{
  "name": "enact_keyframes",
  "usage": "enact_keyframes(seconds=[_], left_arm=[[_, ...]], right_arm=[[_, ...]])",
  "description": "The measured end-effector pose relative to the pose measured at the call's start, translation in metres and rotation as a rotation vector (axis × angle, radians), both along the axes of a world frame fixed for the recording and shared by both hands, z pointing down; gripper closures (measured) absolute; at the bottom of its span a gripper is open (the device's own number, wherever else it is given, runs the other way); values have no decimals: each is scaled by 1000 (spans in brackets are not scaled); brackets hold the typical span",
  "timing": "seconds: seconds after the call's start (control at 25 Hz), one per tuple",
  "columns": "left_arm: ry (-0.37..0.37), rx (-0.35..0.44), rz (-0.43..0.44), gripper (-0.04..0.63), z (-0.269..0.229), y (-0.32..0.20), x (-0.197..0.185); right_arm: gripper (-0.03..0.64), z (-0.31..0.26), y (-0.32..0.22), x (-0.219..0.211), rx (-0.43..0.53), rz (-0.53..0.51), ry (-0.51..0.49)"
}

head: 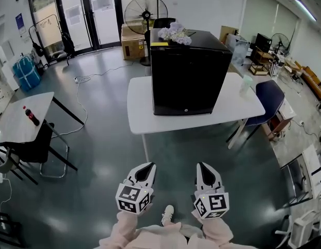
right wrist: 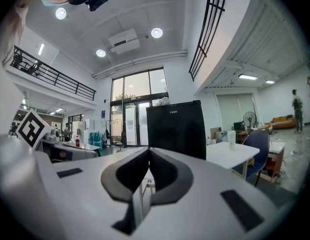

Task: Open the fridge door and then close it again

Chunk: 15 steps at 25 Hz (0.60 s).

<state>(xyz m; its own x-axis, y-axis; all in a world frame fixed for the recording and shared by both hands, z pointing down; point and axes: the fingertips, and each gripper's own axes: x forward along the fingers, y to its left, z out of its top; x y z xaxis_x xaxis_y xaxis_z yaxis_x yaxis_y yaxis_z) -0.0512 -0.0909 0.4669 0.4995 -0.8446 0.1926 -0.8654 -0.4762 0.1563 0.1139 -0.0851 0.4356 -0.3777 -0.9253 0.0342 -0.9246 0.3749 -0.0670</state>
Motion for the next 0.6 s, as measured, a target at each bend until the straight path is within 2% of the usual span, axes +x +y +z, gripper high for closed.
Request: enact_keyframes(seconds=[0.44,0.6], left_arm=[[-11,12,-39,584,4,-79,9],[-17,13,-43,584,6,-96,10]], right_arm=[[606,3,-96,6,13,-55,28],[604,2,-120,4,29,-69,76]])
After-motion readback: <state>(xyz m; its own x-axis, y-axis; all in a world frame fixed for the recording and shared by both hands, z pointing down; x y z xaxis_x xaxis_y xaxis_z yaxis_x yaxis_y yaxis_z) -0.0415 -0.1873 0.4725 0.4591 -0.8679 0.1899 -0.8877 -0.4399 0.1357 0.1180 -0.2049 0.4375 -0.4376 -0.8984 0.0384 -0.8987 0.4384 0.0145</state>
